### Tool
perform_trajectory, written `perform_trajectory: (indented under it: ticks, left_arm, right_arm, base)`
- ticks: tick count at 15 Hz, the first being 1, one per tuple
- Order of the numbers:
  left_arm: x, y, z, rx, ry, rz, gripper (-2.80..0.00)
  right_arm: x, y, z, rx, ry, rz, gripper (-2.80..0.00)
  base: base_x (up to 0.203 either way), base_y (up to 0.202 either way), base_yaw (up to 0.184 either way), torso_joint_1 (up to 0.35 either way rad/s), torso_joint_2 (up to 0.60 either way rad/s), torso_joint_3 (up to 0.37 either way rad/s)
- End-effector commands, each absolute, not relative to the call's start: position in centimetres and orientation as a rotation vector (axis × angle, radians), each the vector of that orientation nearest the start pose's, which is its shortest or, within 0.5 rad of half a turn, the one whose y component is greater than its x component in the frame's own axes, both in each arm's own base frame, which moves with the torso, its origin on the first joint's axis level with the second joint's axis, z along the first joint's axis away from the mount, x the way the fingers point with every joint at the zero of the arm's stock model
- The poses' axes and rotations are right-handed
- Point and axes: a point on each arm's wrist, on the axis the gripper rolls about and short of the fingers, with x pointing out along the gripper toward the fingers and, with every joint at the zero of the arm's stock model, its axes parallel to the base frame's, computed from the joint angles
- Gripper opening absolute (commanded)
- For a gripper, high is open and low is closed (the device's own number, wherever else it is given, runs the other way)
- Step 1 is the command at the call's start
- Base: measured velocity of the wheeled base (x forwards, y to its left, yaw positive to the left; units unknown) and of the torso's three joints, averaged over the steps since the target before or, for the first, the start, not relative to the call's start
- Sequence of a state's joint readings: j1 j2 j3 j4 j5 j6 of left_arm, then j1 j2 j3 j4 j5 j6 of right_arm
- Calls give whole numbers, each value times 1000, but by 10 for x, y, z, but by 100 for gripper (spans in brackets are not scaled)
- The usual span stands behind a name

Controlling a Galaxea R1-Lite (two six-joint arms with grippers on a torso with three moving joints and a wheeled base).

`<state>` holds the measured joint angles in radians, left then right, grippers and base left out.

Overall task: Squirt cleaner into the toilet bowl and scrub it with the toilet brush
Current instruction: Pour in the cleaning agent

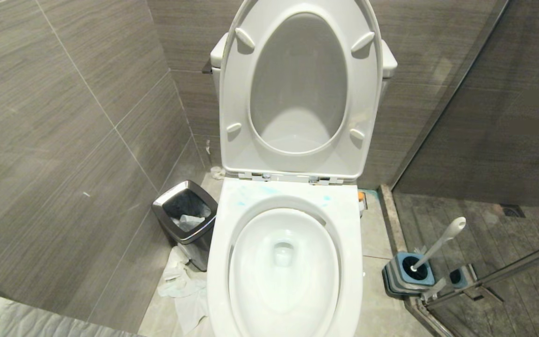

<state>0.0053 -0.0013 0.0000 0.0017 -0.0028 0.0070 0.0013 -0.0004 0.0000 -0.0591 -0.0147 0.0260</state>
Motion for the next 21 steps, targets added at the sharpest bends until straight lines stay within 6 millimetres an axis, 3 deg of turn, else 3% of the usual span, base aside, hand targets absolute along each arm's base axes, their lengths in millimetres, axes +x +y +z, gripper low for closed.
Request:
perform_trajectory:
  ticks: [1, 6, 21]
  left_arm:
    - [-23, 0, 75, 6, 3, 3, -280]
    - [-23, 0, 75, 9, 3, 3, -280]
    - [-23, 0, 75, 9, 3, 3, -280]
  right_arm:
    - [-21, 0, 75, 26, -36, -13, -280]
    - [-21, 0, 75, 26, -36, -12, -280]
    - [-21, 0, 75, 26, -36, -13, -280]
  base:
    - [0, 0, 0, 0, 0, 0]
    - [0, 0, 0, 3, 3, -41]
    - [0, 0, 0, 2, 3, -193]
